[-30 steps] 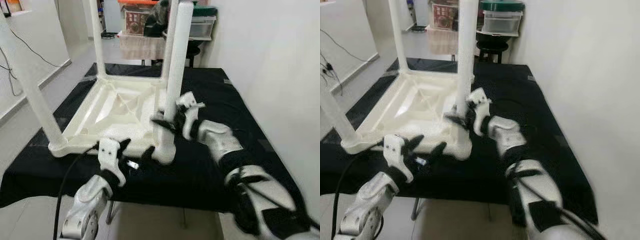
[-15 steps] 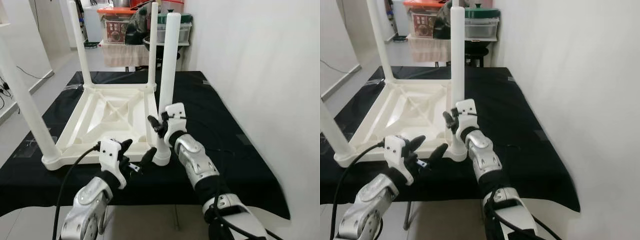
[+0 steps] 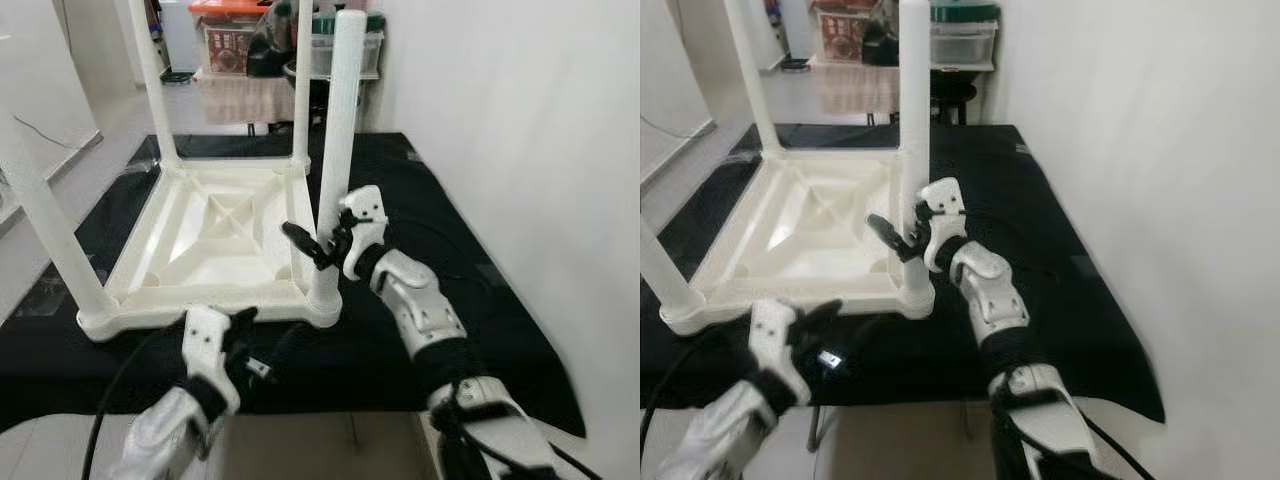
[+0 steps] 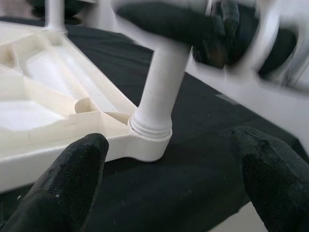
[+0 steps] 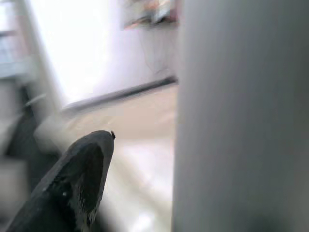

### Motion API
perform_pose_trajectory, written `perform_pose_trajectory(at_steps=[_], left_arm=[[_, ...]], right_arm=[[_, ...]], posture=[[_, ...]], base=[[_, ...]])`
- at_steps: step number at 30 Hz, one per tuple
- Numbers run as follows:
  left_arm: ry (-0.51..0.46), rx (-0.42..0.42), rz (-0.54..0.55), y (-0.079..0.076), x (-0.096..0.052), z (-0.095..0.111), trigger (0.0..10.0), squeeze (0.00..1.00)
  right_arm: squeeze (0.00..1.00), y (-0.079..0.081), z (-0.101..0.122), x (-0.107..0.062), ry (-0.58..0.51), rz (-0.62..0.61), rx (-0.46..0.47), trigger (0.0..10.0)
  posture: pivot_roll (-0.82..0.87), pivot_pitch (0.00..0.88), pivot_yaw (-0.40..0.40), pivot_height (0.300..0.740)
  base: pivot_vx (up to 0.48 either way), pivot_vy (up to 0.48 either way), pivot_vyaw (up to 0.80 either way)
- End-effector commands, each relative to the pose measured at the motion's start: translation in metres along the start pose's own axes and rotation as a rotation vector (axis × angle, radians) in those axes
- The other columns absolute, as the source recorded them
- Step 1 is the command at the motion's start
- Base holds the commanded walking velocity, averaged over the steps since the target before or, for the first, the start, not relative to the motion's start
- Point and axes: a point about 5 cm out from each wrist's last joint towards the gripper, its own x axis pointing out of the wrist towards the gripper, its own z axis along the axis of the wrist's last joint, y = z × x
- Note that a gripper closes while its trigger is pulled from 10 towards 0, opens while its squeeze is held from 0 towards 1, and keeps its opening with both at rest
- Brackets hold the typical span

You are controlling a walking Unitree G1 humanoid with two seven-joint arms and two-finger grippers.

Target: Building children table

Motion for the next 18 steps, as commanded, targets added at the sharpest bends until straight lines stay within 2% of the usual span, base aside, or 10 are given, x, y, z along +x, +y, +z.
perform_pose_trajectory(at_steps=[1,2,3,6,10,13,14,16,17,18], left_arm=[[0.001,-0.027,-0.010,-0.004,0.003,-0.002,10.0,0.00],[0.001,-0.027,-0.010,-0.004,0.003,-0.002,10.0,0.00],[0.011,-0.017,-0.018,-0.004,0.005,-0.008,10.0,0.00],[0.011,-0.017,-0.018,-0.004,0.005,-0.008,10.0,0.00],[0.051,0.027,-0.035,-0.013,0.007,-0.023,10.0,0.00],[0.089,0.048,-0.022,-0.011,0.002,-0.029,10.0,0.00],[0.098,0.052,-0.018,-0.011,0.001,-0.029,10.0,0.00],[0.102,0.053,-0.016,-0.011,0.000,-0.029,10.0,0.00],[0.104,0.055,-0.016,-0.011,-0.001,-0.029,10.0,0.00],[0.104,0.055,-0.016,-0.011,-0.001,-0.029,10.0,0.00]], right_arm=[[0.00,0.019,-0.006,0.008,0.028,0.204,-0.001,10.0],[0.00,0.019,-0.006,0.008,0.028,0.204,-0.001,10.0],[0.00,0.017,-0.010,0.010,0.072,0.223,-0.063,10.0],[0.00,0.017,-0.010,0.010,0.072,0.223,-0.063,10.0],[0.00,-0.021,0.012,0.018,0.113,0.061,-0.095,10.0],[0.00,-0.027,0.017,0.017,0.118,0.059,-0.077,10.0],[0.00,-0.029,0.017,0.015,0.134,0.064,-0.081,9.2],[0.00,-0.029,0.016,0.014,0.146,0.068,-0.085,9.2],[0.00,-0.029,0.017,0.013,0.152,0.087,-0.083,0.4],[0.00,-0.029,0.017,0.013,0.152,0.087,-0.083,0.4]], posture=[[0.06,0.000,-0.087,0.740],[0.06,0.000,-0.087,0.740],[0.05,0.000,-0.076,0.740],[0.05,0.000,-0.076,0.740],[0.15,0.000,-0.131,0.740],[0.16,0.000,-0.141,0.740],[0.18,0.000,-0.148,0.740],[0.18,0.000,-0.149,0.740],[0.19,0.000,-0.155,0.740],[0.19,0.000,-0.155,0.740]], base=[[0.000,0.000,0.00],[0.000,0.000,0.00],[0.000,0.000,0.00],[0.000,0.000,0.00],[0.000,0.000,0.00],[0.000,0.000,0.00],[0.000,0.000,0.00],[0.000,0.000,0.00],[0.000,0.000,0.00],[0.000,0.000,0.00]])
